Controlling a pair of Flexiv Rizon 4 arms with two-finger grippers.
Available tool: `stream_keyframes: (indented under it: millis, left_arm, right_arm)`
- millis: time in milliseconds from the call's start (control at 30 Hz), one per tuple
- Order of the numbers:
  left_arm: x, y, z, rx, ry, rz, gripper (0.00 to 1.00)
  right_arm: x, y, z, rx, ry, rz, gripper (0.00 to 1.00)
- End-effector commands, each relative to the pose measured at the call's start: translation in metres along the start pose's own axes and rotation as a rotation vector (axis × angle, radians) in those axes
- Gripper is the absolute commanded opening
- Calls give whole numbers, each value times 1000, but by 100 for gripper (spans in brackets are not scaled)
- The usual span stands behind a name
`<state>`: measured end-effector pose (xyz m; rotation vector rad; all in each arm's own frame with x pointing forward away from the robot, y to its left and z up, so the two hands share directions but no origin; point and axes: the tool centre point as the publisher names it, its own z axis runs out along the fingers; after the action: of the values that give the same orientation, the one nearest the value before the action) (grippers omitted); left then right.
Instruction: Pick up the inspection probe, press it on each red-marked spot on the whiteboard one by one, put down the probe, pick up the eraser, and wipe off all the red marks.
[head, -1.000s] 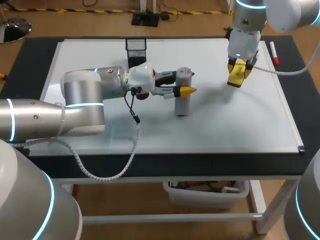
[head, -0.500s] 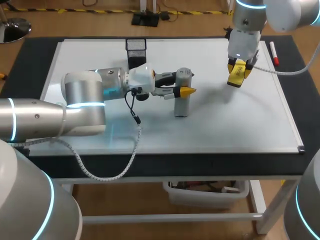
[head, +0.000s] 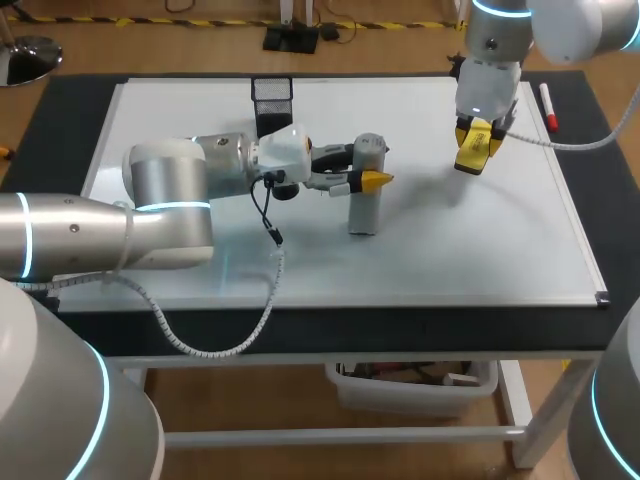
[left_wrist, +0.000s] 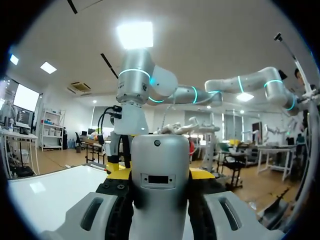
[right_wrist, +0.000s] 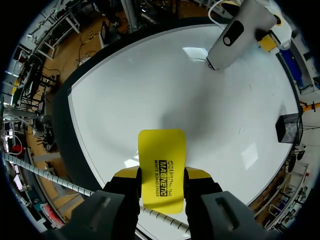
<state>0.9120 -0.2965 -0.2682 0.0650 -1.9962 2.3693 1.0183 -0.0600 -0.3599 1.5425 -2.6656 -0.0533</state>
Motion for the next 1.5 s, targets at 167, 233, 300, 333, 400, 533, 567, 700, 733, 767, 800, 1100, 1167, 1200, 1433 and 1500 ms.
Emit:
stream_keyframes:
  millis: [167, 233, 300, 333, 400, 533, 567, 700, 733, 767, 800, 1100, 1167, 1200, 1433, 1500]
  left_arm:
    - [13, -40, -17, 6, -21, 37, 0]
    - [12, -45, -25, 6, -34, 49, 0]
    - [11, -50, -36, 7, -47, 54, 0]
    - [9, -52, -42, 3, -58, 63, 0]
    - [7, -57, -55, 0, -84, 74, 0]
    - [2, -65, -87, 15, -144, 86, 0]
    - [0, -66, -97, 17, -164, 92, 0]
    - [-6, -72, -134, 31, -230, 98, 0]
    - [-7, -74, -143, 34, -243, 102, 0]
    - [-9, -75, -152, 32, -259, 106, 0]
    - [-11, -76, -159, 35, -268, 106, 0]
    - [-26, -85, -215, 34, -351, 115, 0]
    - [-29, -85, -224, 31, -360, 116, 0]
    - [-31, -85, -229, 31, -367, 114, 0]
    - [-43, -84, -252, 33, -391, 108, 0]
    - [-46, -83, -256, 25, -395, 105, 0]
  right_arm:
    - [0, -1, -1, 2, 2, -2, 0]
    - [0, -1, -1, 2, 2, -2, 0]
    - [0, -1, -1, 2, 2, -2, 0]
    - [0, -1, -1, 2, 2, -2, 0]
    - [0, -1, -1, 2, 2, -2, 0]
    - [0, -1, -1, 2, 2, -2, 0]
    - [0, -1, -1, 2, 2, -2, 0]
    - [0, -1, -1, 2, 2, -2, 0]
    - [0, -1, -1, 2, 2, -2, 0]
    - [0, -1, -1, 2, 2, -2, 0]
    - [0, -1, -1, 2, 2, -2, 0]
    - [0, -1, -1, 2, 2, -2, 0]
    - [0, -1, -1, 2, 2, -2, 0]
    - [0, -1, -1, 2, 2, -2, 0]
    - [0, -1, -1, 2, 2, -2, 0]
    - [0, -1, -1, 2, 2, -2, 0]
